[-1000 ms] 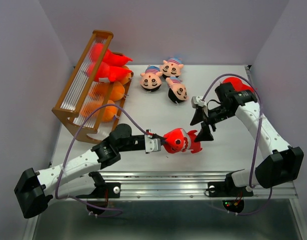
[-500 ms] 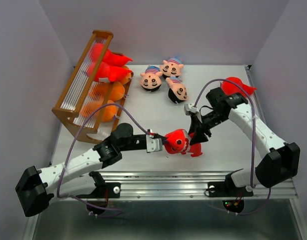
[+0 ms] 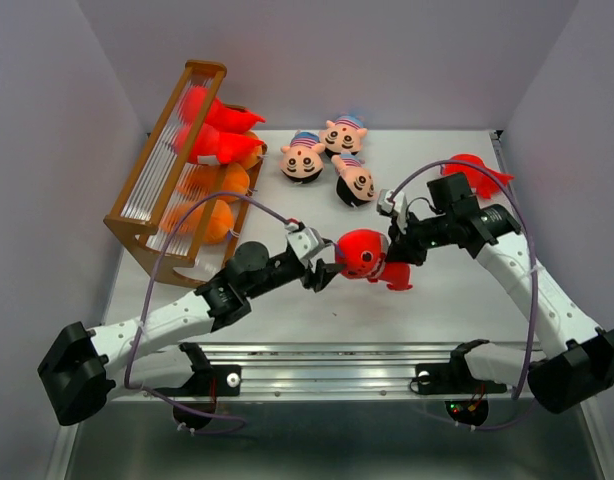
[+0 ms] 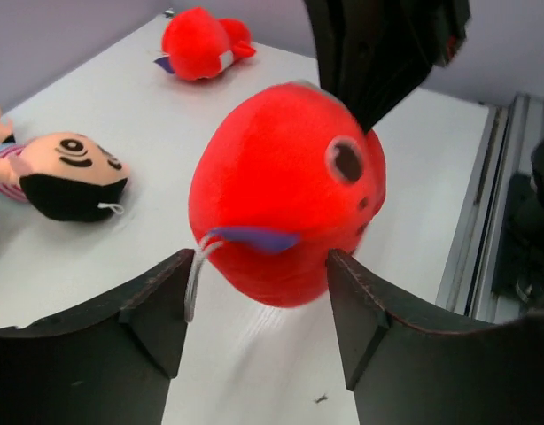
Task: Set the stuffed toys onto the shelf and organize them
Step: Pass the stuffed toy from the left arm to the right, then pass the stuffed toy from the right arm to the left
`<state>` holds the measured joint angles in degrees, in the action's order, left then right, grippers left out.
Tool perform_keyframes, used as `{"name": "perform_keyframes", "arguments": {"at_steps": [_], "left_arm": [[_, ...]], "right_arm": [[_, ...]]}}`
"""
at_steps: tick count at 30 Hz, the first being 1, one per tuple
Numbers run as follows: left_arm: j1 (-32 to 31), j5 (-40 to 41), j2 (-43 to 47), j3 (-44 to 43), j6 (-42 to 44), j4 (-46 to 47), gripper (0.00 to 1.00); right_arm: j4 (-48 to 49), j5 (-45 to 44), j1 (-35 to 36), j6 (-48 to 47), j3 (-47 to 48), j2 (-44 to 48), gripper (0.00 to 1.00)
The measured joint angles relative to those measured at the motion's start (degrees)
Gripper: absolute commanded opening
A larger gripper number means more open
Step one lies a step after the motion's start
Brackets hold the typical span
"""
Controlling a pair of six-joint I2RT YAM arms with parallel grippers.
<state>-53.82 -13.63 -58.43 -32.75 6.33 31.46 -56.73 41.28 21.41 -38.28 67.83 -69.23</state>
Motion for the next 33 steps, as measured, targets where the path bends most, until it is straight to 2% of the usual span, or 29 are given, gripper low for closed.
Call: {"name": "perform_keyframes", "arguments": {"at_steps": [1, 4, 8, 15, 20, 24, 33], "left_arm": [[0.3, 1.8, 0.0, -0.7, -2.3, -0.4, 0.79], [1.1, 6.4, -0.3, -4.9, -8.8, -2.9, 0.81], [1.6, 11.4, -2.8, -15.0, -16.4, -8.7, 0.82], [2.5, 16.2, -7.7, -28.0, -28.7, -20.9, 0.87], [2.6, 19.6, -11.5, -37.9, -32.3, -31.3, 0.87], [2.6, 21.2, -11.3, -42.4, -33.9, -33.9, 0.87], [3.0, 20.4, -12.5, -40.5, -48.3, -34.8, 0.87]], "right_arm": [[2.6, -4.0, 0.0, 3.0, -0.3, 1.5, 0.01], [7.9, -11.6, 0.0, 8.2, -0.8, 3.3, 0.01], [14.3, -20.3, 0.0, 13.2, -2.8, 5.9, 0.01], [22.7, -34.6, 0.0, 19.2, -6.3, 8.6, 0.01], [25.4, -37.8, 0.0, 20.4, -7.9, 9.6, 0.01], [27.8, -38.4, 0.0, 20.3, -8.8, 10.2, 0.01], [31.9, -37.6, 0.0, 17.0, -11.3, 10.1, 0.01]]}}
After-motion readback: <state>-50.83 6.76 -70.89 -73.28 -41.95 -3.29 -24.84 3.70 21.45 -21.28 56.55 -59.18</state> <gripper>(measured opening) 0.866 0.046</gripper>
